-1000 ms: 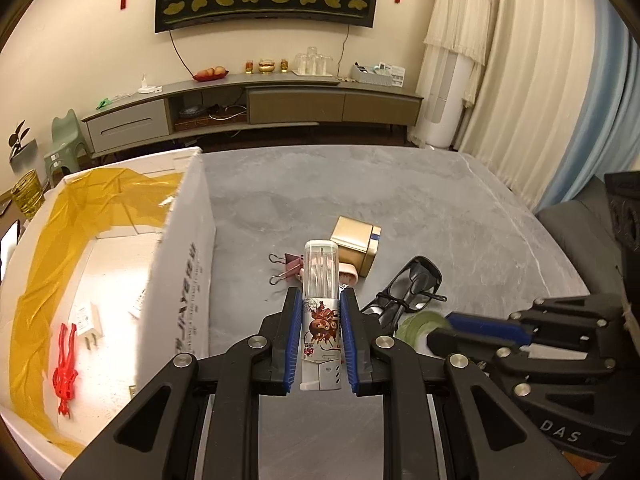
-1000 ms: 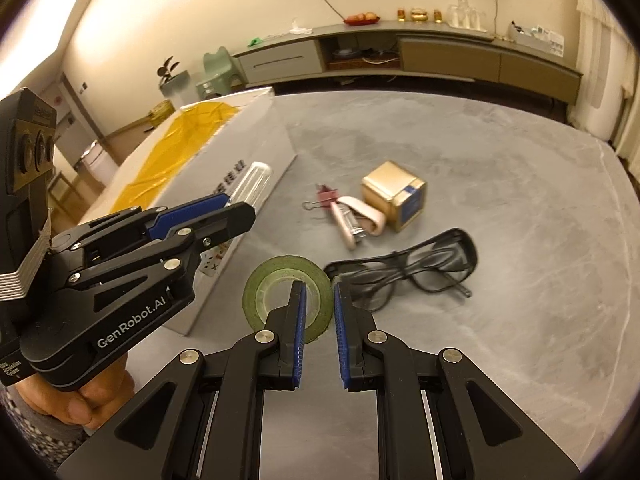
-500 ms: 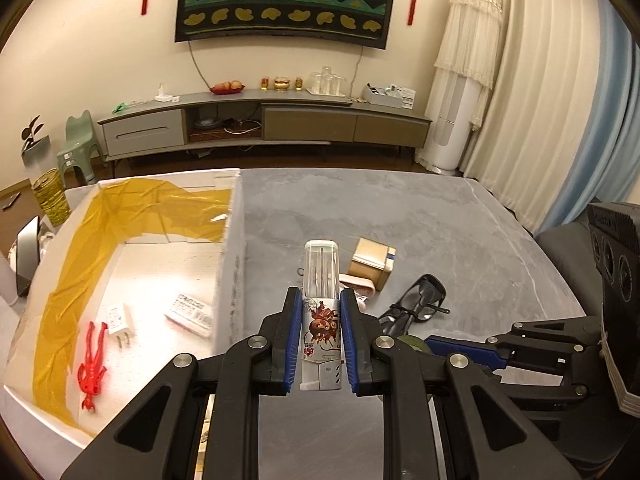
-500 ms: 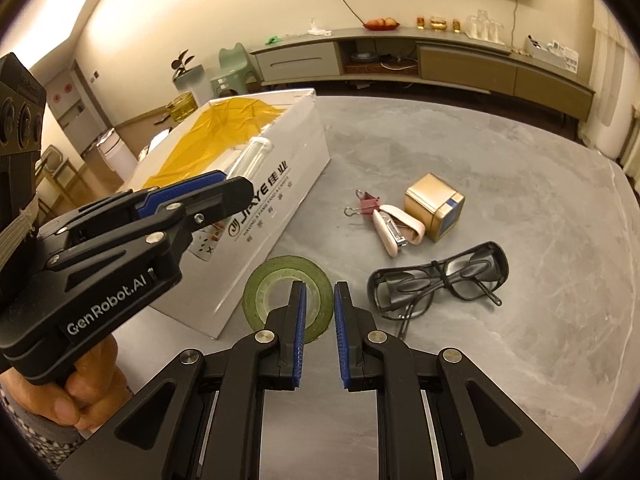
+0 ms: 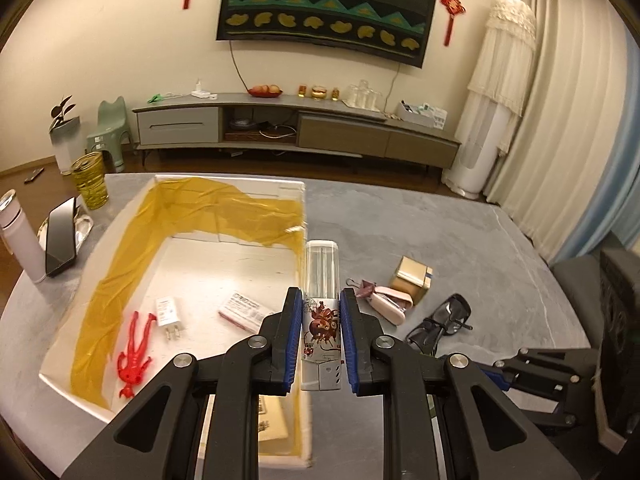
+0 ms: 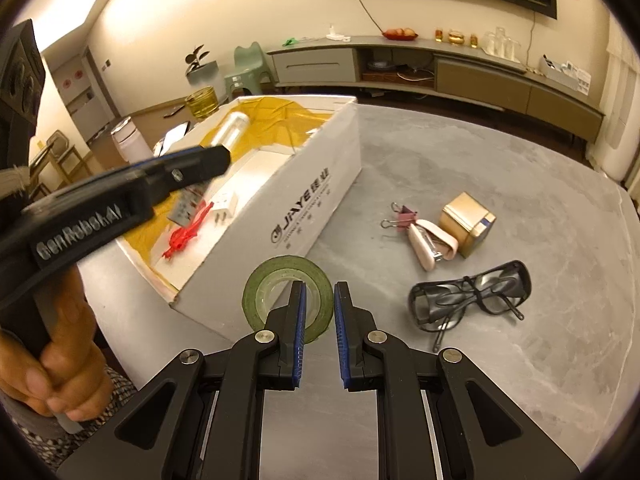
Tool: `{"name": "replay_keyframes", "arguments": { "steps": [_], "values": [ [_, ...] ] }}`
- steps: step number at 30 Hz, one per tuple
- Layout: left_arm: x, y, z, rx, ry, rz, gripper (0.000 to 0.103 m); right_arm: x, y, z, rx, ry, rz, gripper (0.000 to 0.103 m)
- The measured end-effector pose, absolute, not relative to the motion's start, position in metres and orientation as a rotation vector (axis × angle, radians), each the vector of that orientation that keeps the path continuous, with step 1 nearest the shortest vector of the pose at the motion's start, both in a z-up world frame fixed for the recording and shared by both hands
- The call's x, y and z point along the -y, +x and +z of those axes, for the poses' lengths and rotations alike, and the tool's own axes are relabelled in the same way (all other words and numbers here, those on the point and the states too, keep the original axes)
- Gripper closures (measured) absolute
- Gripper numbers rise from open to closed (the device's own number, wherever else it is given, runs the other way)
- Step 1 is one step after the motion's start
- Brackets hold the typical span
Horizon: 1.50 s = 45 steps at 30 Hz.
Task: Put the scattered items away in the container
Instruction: 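Carry the white tube and green tape over the white box with both tools, then open both tools to drop the tube and tape into the box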
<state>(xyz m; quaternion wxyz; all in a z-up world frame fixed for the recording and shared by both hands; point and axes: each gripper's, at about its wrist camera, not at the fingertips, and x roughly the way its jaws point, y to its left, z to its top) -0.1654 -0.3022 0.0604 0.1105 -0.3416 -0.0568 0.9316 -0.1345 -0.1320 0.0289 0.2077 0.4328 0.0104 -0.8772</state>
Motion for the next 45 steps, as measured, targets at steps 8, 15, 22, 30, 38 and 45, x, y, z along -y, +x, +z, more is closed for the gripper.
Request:
{"name": "replay_keyframes", "arguments": {
  "steps": [8,15,22,30,38,45],
  "values": [
    [0.341,-0.161,0.07,0.284,-0.977,2.753,0.083,0.15,-0.13,0.039,-0.052,1.157,-2.455,0.089],
    [0.363,-0.161,0.073,0.392,-0.975,2.73,0.083,0.168,-0.125,0.046,-0.063,1.122,-2.456,0.089],
    [0.383,-0.163,0.069,0.508,-0.993,2.685,0.083,0.18,-0.118,0.063,-0.056,1.034,-2.479,0.089],
    [0.395,-0.17,0.061,0.542,-1.03,2.704,0.083,0.2,-0.126,0.075,-0.105,1.002,-2.478,0.089],
    [0.414,-0.181,0.044,0.698,-1.099,2.602,0.083,0.212,-0.144,0.073,-0.138,1.035,-2.452,0.088],
    [0.417,-0.188,0.034,0.739,-1.14,2.559,0.083,0.23,-0.163,0.069,-0.212,1.057,-2.426,0.088]
  ]
}}
